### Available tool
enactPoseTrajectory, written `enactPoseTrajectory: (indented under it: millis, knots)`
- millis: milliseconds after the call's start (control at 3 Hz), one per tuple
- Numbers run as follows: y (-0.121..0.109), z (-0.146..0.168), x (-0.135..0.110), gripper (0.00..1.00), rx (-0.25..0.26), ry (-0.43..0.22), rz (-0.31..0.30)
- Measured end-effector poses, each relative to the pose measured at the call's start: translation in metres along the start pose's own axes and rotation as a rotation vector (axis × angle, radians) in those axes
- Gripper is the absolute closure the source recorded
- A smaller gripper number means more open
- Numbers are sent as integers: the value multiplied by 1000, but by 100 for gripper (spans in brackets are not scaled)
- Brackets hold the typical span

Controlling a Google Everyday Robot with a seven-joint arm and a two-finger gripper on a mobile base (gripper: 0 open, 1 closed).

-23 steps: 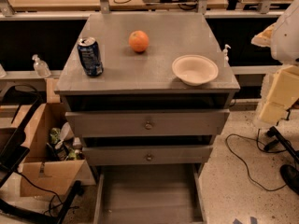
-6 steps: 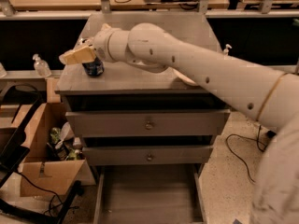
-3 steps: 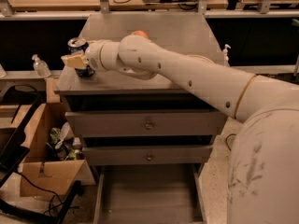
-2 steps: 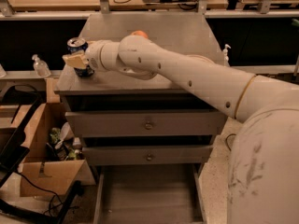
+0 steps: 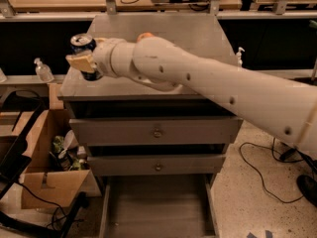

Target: Place pepsi can into bottom drawer

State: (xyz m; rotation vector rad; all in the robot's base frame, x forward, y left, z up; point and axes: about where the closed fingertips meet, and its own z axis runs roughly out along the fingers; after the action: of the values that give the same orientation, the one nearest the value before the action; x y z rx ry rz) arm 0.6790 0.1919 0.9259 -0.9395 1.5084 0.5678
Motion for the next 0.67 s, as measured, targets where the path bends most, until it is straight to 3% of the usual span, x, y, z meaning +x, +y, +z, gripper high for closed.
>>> enactPoseTrajectory:
  millis: [333,667]
  knots:
    - [40,-61,-18,100,56,1,-45]
    - [75,-114,-2,100,82,64,-45]
